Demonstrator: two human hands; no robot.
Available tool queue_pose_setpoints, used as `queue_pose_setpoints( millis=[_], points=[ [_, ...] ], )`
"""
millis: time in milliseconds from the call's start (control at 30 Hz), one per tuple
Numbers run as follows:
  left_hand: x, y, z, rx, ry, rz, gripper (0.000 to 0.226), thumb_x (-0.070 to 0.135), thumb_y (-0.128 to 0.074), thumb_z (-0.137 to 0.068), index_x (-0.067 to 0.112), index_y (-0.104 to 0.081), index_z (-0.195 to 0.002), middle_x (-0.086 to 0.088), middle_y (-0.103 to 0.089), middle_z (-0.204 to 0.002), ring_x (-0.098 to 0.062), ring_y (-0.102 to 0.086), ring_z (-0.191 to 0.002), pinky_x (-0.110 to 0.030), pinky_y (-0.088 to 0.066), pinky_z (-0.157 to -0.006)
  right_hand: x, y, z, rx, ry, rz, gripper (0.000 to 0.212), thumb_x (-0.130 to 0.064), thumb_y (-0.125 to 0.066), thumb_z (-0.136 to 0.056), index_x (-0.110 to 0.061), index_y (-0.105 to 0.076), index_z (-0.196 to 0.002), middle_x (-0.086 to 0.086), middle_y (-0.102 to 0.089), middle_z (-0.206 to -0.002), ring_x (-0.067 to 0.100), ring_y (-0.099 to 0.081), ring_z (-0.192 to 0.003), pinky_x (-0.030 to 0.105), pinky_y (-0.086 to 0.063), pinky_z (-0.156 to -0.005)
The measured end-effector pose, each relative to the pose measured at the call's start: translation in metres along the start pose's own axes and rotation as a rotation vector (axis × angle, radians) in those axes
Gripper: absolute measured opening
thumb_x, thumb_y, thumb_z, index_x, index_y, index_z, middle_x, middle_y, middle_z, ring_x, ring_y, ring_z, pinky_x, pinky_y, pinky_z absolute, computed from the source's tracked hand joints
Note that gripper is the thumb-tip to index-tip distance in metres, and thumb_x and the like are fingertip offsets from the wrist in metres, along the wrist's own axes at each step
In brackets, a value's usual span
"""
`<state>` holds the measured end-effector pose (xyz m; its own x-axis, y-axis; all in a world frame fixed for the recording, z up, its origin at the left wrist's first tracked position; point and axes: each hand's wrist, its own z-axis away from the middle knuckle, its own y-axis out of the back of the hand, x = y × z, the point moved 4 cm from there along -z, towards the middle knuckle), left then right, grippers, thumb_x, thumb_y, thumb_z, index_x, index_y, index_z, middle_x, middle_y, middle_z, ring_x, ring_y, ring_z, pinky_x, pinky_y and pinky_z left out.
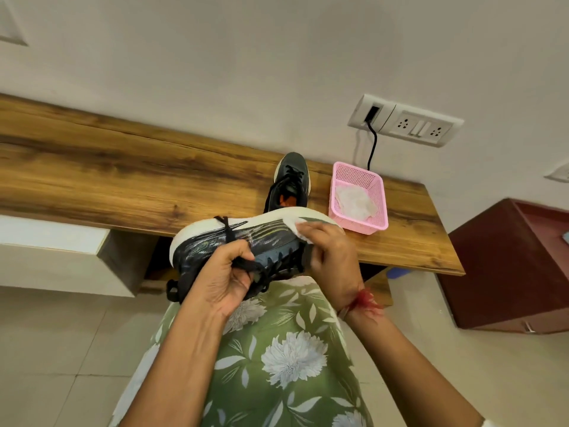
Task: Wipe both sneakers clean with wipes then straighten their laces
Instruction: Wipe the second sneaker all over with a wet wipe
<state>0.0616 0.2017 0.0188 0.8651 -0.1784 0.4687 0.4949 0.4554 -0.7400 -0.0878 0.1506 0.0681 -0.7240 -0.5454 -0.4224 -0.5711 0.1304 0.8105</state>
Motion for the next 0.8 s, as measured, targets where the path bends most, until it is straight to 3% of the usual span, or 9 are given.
queue_pose_setpoints(
  millis=[133, 233, 267, 367, 467, 567, 667, 733, 800],
  points=[
    [0.0, -0.007, 0.002, -0.061, 0.003, -0.006, 0.045, -0.001, -0.06, -0.039, 0.002, -0.059, -0.085, -0.014, -0.054, -0.091, -0.026, -0.051, -0.084, -0.033, -0.045, -0.09, -0.03, -0.003, 0.015, 0.031, 0.056, -0.089, 0.046, -0.003, -0.038, -0.075, -0.008, -0.069, -0.108, 0.002, -0.066, -0.11, 0.016, -0.057, -0.107, 0.027, -0.044, -0.096],
    [-0.004, -0.015, 0.01, -0.067, 0.036, -0.037, 0.015, -0.004, -0.047, -0.056, 0.003, -0.06, -0.061, -0.006, -0.055, -0.064, -0.015, -0.05, -0.061, -0.019, -0.046, -0.055, -0.054, -0.008, 0.029, -0.035, 0.242, -0.094, 0.041, -0.001, -0.041, -0.078, -0.004, -0.068, -0.109, 0.007, -0.065, -0.11, 0.019, -0.056, -0.109, 0.024, -0.042, -0.098],
    [-0.006, -0.016, 0.011, -0.054, 0.034, -0.03, 0.02, -0.006, -0.043, -0.062, 0.005, -0.059, -0.056, -0.004, -0.054, -0.059, -0.014, -0.05, -0.059, -0.017, -0.045, -0.052, -0.053, -0.006, 0.029, -0.035, 0.274, -0.062, 0.04, 0.0, -0.041, -0.08, -0.003, -0.067, -0.11, 0.008, -0.065, -0.11, 0.02, -0.056, -0.109, 0.023, -0.041, -0.099],
    [-0.009, -0.02, 0.013, -0.044, 0.038, 0.017, 0.023, -0.008, -0.051, -0.053, 0.013, -0.053, -0.045, -0.001, -0.046, -0.058, -0.013, -0.046, -0.059, -0.026, -0.042, -0.076, -0.026, 0.005, 0.02, 0.068, 0.185, 0.035, 0.037, 0.002, -0.042, -0.081, -0.001, -0.068, -0.107, 0.011, -0.065, -0.108, 0.02, -0.055, -0.107, 0.019, -0.037, -0.1],
    [-0.007, -0.017, 0.008, 0.004, -0.008, 0.003, 0.043, -0.011, -0.044, -0.068, 0.021, -0.039, -0.04, 0.005, -0.031, -0.048, -0.007, -0.032, -0.045, -0.029, -0.031, -0.071, -0.007, 0.013, 0.014, 0.151, 0.02, 0.042, 0.044, 0.007, -0.045, -0.073, -0.003, -0.067, -0.11, 0.009, -0.065, -0.111, 0.019, -0.054, -0.106, 0.024, -0.04, -0.097],
    [-0.007, -0.019, 0.009, -0.042, 0.01, 0.001, 0.018, -0.007, -0.05, -0.05, 0.007, -0.049, -0.062, -0.005, -0.044, -0.066, -0.016, -0.041, -0.064, -0.027, -0.036, -0.071, -0.033, 0.004, 0.027, 0.067, 0.147, 0.006, 0.045, -0.001, -0.039, -0.077, -0.005, -0.066, -0.113, 0.008, -0.064, -0.113, 0.019, -0.054, -0.11, 0.025, -0.041, -0.099],
    [-0.009, -0.016, 0.008, -0.045, 0.054, -0.006, 0.041, -0.005, -0.048, -0.046, -0.002, -0.056, -0.086, -0.015, -0.056, -0.084, -0.025, -0.049, -0.08, -0.025, -0.045, -0.079, -0.041, 0.002, 0.032, -0.032, 0.287, 0.059, 0.036, -0.001, -0.043, -0.086, -0.003, -0.066, -0.113, 0.009, -0.064, -0.112, 0.021, -0.056, -0.109, 0.026, -0.045, -0.095],
    [-0.013, -0.017, 0.007, -0.053, 0.059, 0.009, 0.06, -0.006, -0.052, -0.041, 0.001, -0.053, -0.101, -0.019, -0.051, -0.105, -0.032, -0.047, -0.098, -0.034, -0.041, -0.101, -0.02, 0.009, 0.018, 0.034, 0.185, 0.116, 0.034, -0.003, -0.046, -0.083, -0.004, -0.067, -0.111, 0.01, -0.066, -0.11, 0.023, -0.059, -0.104, 0.028, -0.046, -0.093],
    [-0.013, -0.019, 0.008, -0.043, 0.037, -0.018, 0.061, -0.006, -0.051, -0.04, 0.001, -0.053, -0.101, -0.02, -0.05, -0.108, -0.031, -0.048, -0.103, -0.038, -0.039, -0.104, -0.009, 0.016, 0.008, 0.085, 0.087, 0.125, 0.038, -0.005, -0.045, -0.079, -0.004, -0.067, -0.11, 0.01, -0.066, -0.111, 0.025, -0.059, -0.103, 0.031, -0.044, -0.093]
  ],
)
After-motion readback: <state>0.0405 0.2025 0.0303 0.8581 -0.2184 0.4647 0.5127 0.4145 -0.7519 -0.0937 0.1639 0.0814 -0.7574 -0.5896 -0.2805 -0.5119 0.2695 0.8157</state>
